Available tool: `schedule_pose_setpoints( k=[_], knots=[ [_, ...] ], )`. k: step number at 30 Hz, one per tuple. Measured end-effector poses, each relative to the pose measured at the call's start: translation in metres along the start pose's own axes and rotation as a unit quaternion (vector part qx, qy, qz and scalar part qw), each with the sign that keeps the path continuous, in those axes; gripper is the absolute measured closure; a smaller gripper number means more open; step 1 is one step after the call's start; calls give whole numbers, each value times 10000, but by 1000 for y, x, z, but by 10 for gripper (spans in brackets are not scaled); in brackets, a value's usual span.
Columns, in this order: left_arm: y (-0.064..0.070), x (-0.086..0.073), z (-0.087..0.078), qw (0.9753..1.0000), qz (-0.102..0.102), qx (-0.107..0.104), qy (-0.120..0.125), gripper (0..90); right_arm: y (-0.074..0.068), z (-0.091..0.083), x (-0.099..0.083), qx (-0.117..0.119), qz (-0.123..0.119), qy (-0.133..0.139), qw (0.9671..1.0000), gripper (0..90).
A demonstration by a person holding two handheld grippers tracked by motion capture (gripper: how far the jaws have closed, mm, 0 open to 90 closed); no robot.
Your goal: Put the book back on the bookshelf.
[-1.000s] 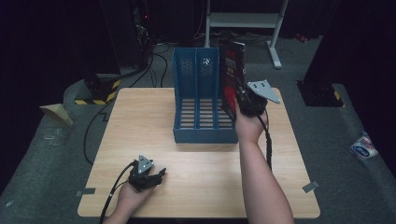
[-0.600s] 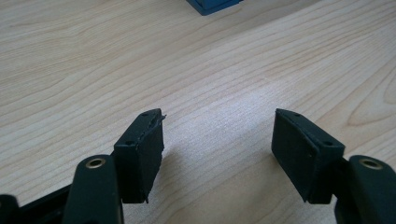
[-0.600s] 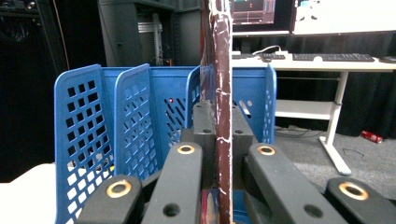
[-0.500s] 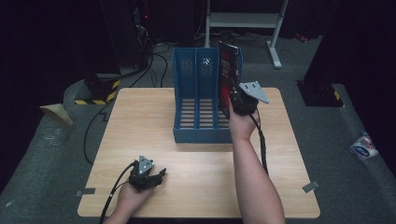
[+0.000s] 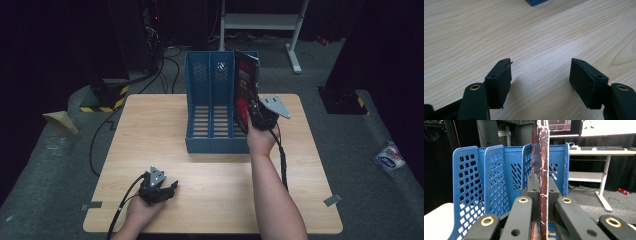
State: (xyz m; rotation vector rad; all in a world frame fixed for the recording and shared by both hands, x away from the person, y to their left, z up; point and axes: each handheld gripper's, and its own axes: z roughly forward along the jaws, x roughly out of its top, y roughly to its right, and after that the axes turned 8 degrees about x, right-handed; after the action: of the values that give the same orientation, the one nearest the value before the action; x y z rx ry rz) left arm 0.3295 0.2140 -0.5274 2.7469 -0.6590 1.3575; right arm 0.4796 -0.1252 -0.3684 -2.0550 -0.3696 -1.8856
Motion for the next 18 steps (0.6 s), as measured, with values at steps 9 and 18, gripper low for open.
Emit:
schedule_pose_setpoints(
  k=[9, 18],
  knots=[
    [-1, 0, 0, 10000, -17, -12, -21, 342, -4, 0, 6, 46, -151, -280, 9995, 853],
    [-1, 0, 1, 10000, -48, -14, -15, 340, -2, -1, 13, 63, -179, -628, 9978, 839]
  ],
)
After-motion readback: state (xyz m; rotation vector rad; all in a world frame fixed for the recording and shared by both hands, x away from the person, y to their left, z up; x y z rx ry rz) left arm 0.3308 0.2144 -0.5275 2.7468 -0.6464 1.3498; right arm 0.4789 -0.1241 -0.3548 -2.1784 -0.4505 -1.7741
